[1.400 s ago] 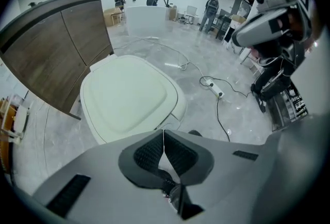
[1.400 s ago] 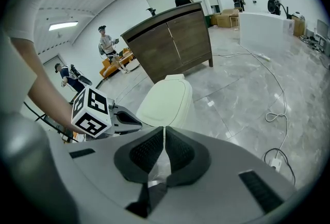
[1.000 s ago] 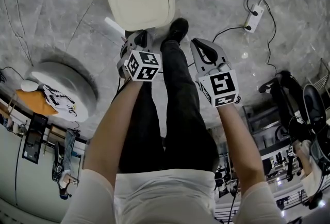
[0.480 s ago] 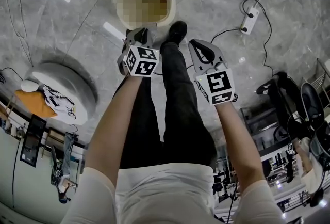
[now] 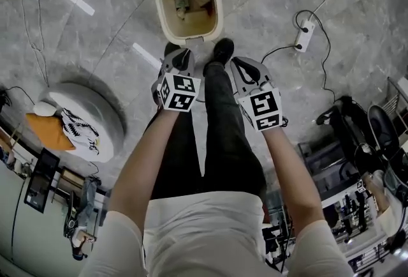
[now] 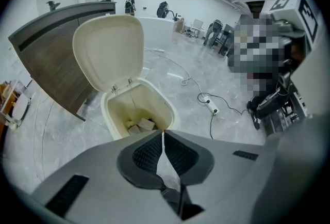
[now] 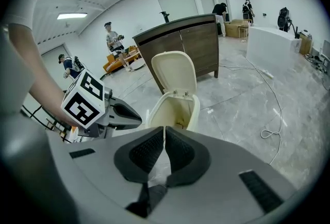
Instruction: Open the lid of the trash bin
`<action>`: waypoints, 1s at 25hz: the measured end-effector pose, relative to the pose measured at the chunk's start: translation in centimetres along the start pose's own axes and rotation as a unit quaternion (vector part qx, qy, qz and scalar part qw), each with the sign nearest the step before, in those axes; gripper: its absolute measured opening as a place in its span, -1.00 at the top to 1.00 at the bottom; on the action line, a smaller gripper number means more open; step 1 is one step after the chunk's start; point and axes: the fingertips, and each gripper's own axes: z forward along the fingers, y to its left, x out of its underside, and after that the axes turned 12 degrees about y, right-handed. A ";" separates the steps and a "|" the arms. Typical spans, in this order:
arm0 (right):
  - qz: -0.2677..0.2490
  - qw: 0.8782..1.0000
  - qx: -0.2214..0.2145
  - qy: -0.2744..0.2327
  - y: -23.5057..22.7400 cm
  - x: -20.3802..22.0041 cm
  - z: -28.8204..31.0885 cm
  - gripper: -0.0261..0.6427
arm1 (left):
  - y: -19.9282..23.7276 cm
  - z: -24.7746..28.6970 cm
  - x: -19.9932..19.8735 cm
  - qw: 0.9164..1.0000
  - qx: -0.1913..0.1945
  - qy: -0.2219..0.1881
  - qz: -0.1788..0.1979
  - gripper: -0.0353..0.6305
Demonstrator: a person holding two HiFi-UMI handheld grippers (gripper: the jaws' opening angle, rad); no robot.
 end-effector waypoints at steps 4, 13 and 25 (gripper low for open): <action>-0.011 1.000 -0.003 -0.005 1.4 -1.4 -1.8 0.82 | 0.3 -3.3 0.0 1.000 0.000 -0.014 -0.006 0.84; -0.024 0.999 0.006 -0.022 4.0 -3.9 -6.0 0.82 | 1.8 -11.3 -1.8 0.998 -0.013 -0.064 -0.009 0.84; -0.074 0.996 0.023 -0.032 7.0 -6.9 -13.3 0.83 | 1.4 -23.5 -4.1 0.990 0.023 -0.140 -0.016 0.84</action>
